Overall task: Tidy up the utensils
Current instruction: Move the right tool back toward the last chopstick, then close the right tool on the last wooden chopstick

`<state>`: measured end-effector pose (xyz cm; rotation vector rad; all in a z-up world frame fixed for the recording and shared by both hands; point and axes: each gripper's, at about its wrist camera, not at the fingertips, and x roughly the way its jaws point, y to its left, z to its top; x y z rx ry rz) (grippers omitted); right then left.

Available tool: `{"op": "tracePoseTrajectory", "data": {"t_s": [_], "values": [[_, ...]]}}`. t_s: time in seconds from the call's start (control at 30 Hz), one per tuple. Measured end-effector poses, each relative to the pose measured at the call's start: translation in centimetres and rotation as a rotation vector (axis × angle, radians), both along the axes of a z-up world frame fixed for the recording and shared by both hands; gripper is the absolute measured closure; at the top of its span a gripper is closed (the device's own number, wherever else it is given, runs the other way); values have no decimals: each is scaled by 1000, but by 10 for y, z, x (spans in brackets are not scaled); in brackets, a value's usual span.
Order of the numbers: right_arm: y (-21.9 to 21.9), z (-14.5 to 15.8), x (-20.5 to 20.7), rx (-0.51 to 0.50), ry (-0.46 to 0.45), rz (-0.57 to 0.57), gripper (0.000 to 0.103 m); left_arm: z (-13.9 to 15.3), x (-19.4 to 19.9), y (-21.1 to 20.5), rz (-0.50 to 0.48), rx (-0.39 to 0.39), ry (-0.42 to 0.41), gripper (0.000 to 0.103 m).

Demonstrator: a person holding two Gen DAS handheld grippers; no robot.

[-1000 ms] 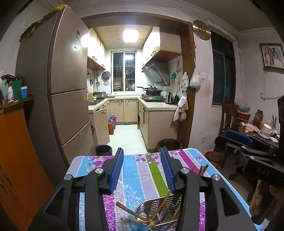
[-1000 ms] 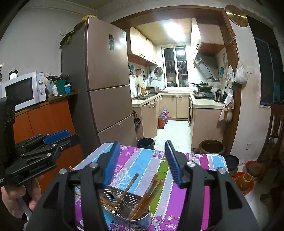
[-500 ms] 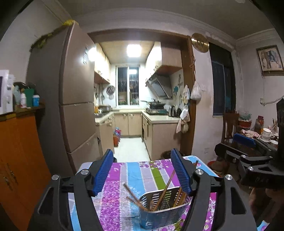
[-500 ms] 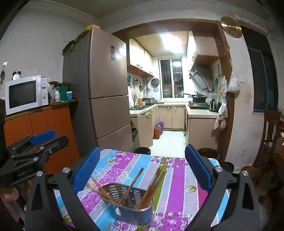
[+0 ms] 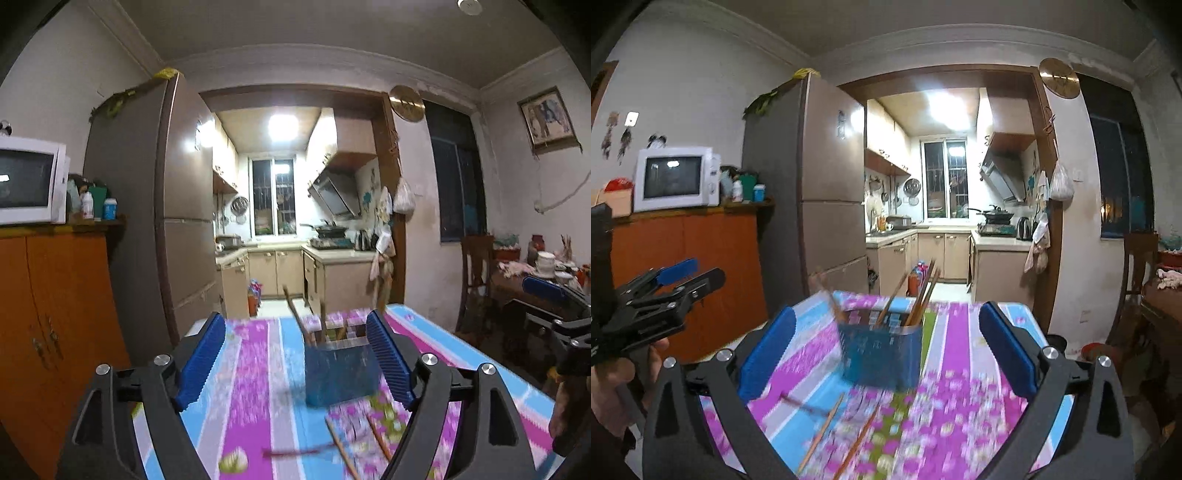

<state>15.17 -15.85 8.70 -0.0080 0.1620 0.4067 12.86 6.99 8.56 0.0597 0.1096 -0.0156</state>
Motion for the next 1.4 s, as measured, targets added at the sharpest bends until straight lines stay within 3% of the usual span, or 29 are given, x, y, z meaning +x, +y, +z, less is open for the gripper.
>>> {"op": "tracePoseTrajectory", "data": {"t_s": [0.27,0.4,0.5,0.6,0.7,0.9,1.1,1.2,1.23,1.27,1.4], "values": [[21,-74,-47,-47,109,47,7,-75,-15,3,-26,-16,172,24],[29,-104,-61,-43,145,38,9,-99,-18,-3,-30,6,202,24],[36,-132,-62,-51,230,57,27,-113,-17,7,-17,-32,243,24],[45,-159,-57,-87,323,80,63,-121,-16,15,-4,-55,267,24],[54,-180,-53,-108,377,97,79,-125,-17,14,-7,-46,276,24],[60,-194,-52,-138,401,89,96,-142,-15,5,-35,-41,321,24],[45,-193,-50,-146,399,66,96,-171,-18,-21,-147,-44,380,26],[35,-194,-48,-130,400,67,96,-184,-21,-40,-205,-27,390,34],[33,-195,-47,-129,399,69,96,-189,-20,-45,-214,-19,397,44],[31,-195,-47,-126,399,75,96,-194,-19,-50,-213,-4,405,50],[31,-196,-47,-124,396,87,96,-206,-14,-56,-190,32,403,62]]}}
